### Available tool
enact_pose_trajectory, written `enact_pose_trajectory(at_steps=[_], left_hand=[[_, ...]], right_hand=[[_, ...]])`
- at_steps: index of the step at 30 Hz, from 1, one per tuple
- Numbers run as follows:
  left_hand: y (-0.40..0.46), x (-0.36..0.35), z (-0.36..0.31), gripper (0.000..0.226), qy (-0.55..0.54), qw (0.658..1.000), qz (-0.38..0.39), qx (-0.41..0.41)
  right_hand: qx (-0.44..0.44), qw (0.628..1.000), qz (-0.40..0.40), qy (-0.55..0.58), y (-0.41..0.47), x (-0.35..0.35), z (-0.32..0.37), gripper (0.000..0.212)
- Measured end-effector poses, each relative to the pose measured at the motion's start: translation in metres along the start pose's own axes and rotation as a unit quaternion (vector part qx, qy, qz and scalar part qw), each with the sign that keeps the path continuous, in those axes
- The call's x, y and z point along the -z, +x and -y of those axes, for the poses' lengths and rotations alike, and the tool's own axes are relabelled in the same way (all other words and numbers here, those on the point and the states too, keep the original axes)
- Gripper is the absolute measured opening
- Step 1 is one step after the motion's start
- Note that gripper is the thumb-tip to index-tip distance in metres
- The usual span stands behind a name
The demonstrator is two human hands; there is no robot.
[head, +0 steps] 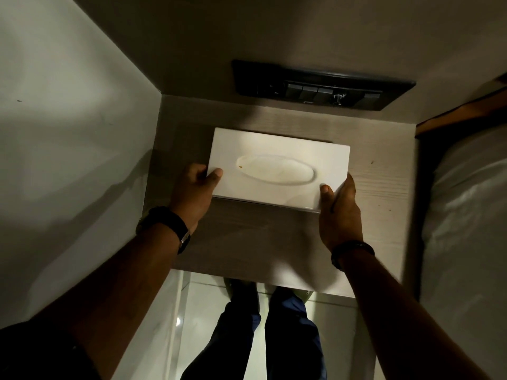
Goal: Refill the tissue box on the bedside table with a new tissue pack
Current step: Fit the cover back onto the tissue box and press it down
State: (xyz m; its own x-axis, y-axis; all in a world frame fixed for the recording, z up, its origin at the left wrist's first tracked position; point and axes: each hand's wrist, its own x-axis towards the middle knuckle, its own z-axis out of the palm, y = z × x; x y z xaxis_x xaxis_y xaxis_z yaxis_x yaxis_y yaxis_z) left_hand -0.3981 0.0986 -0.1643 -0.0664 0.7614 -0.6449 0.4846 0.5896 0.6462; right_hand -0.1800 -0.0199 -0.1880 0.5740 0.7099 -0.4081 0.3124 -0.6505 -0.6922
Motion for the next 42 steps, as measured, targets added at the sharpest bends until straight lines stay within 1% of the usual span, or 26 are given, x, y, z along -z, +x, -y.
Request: enact_pose_trajectory(at_steps=[3, 6, 11, 14, 20, 24, 29, 34, 38, 42], left_hand=[[-0.002, 0.0, 0.002, 0.033, -0.006, 1.0, 0.008, -0.006], [-0.004, 0.002, 0.005, 0.014, -0.047, 0.999, 0.015, 0.016], [-0.006, 0.008, 0.013, 0.009, -0.116, 0.99, 0.059, 0.046], [-0.007, 0.008, 0.015, 0.004, -0.14, 0.986, 0.071, 0.063], [-0.009, 0.008, 0.018, 0.003, -0.135, 0.987, 0.073, 0.047], [-0.006, 0.007, 0.021, 0.009, -0.107, 0.992, 0.059, 0.039], [-0.004, 0.012, 0.024, 0.013, -0.078, 0.994, 0.065, 0.025], [-0.002, 0.018, 0.026, 0.008, -0.118, 0.989, 0.078, 0.042], [-0.004, 0.016, 0.026, 0.008, -0.16, 0.983, 0.07, 0.048], [-0.005, 0.014, 0.025, 0.008, -0.169, 0.982, 0.058, 0.051]], right_hand=[[0.011, 1.0, -0.004, -0.011, 0.0, 0.001, 0.0, 0.056], [0.031, 0.999, -0.008, 0.022, -0.002, 0.001, -0.001, 0.052], [0.029, 0.993, -0.026, 0.115, -0.005, -0.003, -0.005, 0.045], [0.041, 0.991, -0.025, 0.128, -0.007, -0.007, -0.007, 0.044], [0.059, 0.994, -0.022, 0.091, -0.004, -0.006, -0.012, 0.046], [0.055, 0.995, -0.02, 0.077, -0.002, -0.006, -0.013, 0.047], [0.062, 0.992, -0.019, 0.108, -0.006, -0.003, -0.016, 0.05], [0.074, 0.987, -0.027, 0.138, -0.009, -0.003, -0.017, 0.049], [0.079, 0.985, -0.023, 0.151, -0.011, -0.002, -0.018, 0.049], [0.072, 0.986, -0.02, 0.151, -0.01, -0.004, -0.018, 0.05]])
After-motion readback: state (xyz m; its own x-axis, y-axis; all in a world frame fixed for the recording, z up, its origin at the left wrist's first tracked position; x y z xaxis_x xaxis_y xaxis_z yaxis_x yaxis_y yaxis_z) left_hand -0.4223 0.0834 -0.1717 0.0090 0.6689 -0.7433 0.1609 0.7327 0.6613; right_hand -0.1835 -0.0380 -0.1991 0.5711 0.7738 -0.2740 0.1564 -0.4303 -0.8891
